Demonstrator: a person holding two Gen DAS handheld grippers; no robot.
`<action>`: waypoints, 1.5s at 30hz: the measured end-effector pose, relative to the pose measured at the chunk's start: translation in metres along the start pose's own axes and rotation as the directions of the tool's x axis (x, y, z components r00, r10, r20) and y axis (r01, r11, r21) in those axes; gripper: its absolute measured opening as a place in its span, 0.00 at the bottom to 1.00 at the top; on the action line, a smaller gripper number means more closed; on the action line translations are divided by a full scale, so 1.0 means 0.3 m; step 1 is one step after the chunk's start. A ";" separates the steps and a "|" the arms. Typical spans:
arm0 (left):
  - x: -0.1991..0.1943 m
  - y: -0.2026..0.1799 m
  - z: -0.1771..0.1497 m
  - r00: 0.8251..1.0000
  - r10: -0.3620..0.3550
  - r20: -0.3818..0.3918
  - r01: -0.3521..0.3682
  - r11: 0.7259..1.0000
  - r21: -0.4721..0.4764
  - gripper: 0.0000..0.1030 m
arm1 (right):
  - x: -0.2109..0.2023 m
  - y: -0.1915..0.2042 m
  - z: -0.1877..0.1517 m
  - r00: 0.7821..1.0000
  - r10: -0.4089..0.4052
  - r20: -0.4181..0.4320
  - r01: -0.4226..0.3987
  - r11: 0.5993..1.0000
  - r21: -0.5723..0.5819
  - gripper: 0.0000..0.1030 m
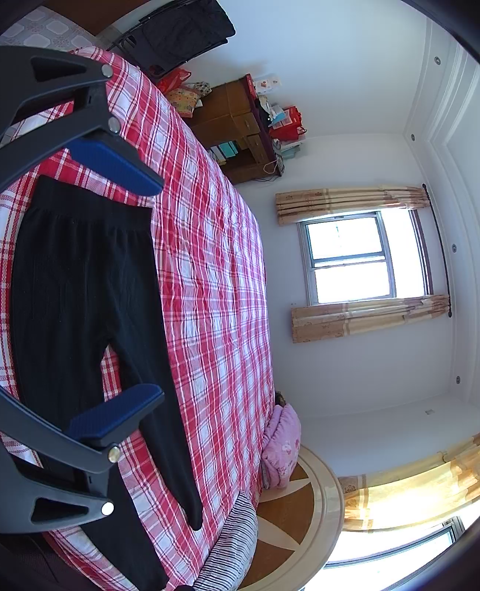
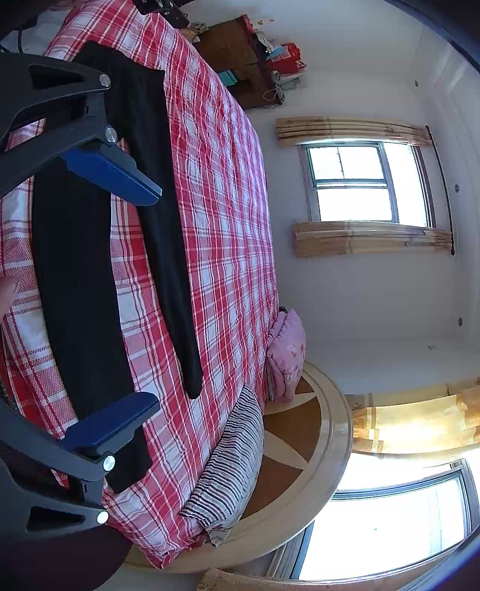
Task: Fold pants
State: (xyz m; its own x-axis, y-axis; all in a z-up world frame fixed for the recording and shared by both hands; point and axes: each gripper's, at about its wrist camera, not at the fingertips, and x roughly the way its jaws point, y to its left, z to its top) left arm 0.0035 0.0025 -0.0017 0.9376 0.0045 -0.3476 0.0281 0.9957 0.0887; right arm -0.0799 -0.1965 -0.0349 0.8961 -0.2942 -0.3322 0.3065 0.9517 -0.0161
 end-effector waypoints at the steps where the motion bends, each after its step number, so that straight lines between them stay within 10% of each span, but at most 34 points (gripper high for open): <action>1: 0.000 -0.003 -0.001 1.000 0.001 0.001 -0.001 1.000 0.000 1.00 | 0.001 -0.001 0.000 1.000 -0.001 0.000 0.001 1.000 0.000 0.99; 45: 0.021 -0.011 -0.031 1.000 0.001 -0.020 -0.001 1.000 0.004 1.00 | 0.016 -0.005 -0.009 1.000 -0.002 -0.017 0.002 1.000 -0.001 0.99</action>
State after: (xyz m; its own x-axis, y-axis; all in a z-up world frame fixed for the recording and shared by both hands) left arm 0.0060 0.0002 -0.0129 0.9306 0.0072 -0.3659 0.0288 0.9953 0.0928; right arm -0.0770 -0.1990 -0.0389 0.8899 -0.2944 -0.3485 0.3077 0.9513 -0.0180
